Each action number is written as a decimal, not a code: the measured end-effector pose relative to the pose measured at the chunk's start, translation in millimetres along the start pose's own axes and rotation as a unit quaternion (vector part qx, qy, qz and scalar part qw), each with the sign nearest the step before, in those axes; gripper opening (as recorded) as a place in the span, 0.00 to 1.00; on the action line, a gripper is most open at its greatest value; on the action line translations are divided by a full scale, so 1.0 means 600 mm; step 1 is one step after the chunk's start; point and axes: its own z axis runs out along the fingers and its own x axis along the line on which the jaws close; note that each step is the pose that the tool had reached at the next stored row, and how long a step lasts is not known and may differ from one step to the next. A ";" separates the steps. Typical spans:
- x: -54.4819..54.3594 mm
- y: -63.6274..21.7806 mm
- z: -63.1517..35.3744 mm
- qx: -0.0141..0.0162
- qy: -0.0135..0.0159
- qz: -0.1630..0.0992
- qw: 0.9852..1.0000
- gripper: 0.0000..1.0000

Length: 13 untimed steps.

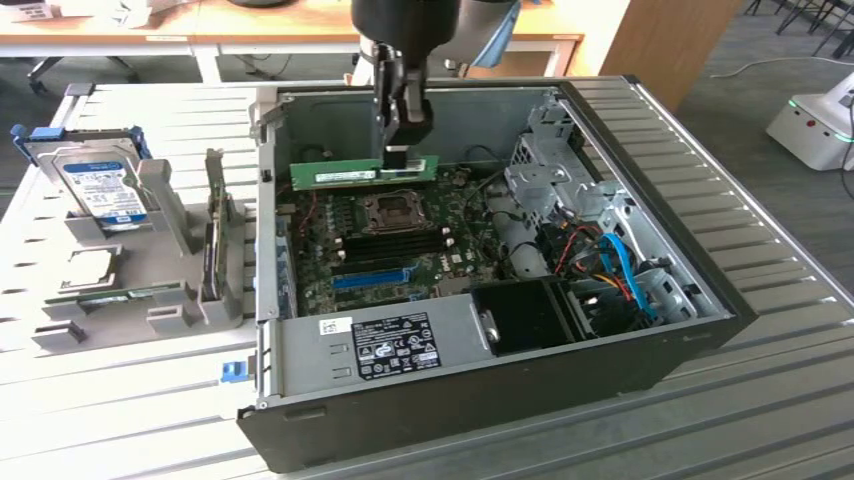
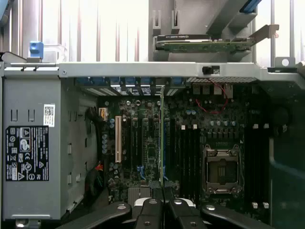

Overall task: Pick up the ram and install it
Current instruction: 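Pick up the ram and move it above insertion slot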

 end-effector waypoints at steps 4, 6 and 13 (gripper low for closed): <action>0.000 -0.020 0.000 0.000 0.000 0.000 1.000 0.12; -0.001 -0.030 -0.001 0.000 0.000 0.000 1.000 0.12; -0.001 -0.055 -0.001 0.000 0.000 0.000 1.000 0.12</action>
